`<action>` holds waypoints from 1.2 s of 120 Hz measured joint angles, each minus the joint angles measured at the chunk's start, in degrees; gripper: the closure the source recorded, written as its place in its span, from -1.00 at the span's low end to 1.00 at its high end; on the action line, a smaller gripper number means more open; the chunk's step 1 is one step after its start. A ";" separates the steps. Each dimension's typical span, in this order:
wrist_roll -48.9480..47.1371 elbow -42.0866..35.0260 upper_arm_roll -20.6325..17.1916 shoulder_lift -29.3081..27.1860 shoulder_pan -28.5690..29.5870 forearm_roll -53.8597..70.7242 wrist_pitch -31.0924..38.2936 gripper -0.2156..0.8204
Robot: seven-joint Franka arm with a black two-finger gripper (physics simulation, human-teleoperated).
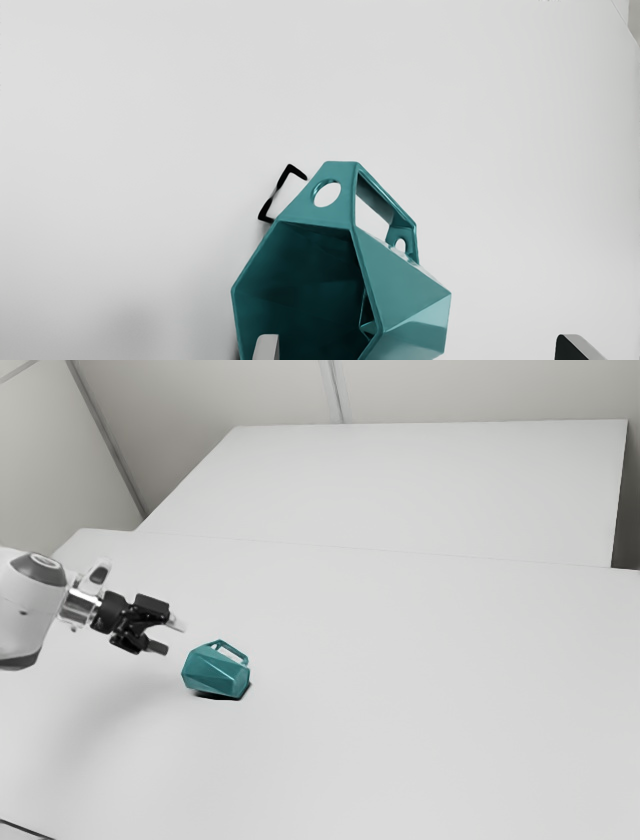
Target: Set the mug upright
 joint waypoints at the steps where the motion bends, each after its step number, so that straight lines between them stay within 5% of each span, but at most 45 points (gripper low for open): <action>1: 0.10 0.00 0.00 0.08 0.02 -0.07 0.00 -0.58; 144: 7.26 -0.16 -3.14 6.35 -0.01 -10.72 -1.06 -0.58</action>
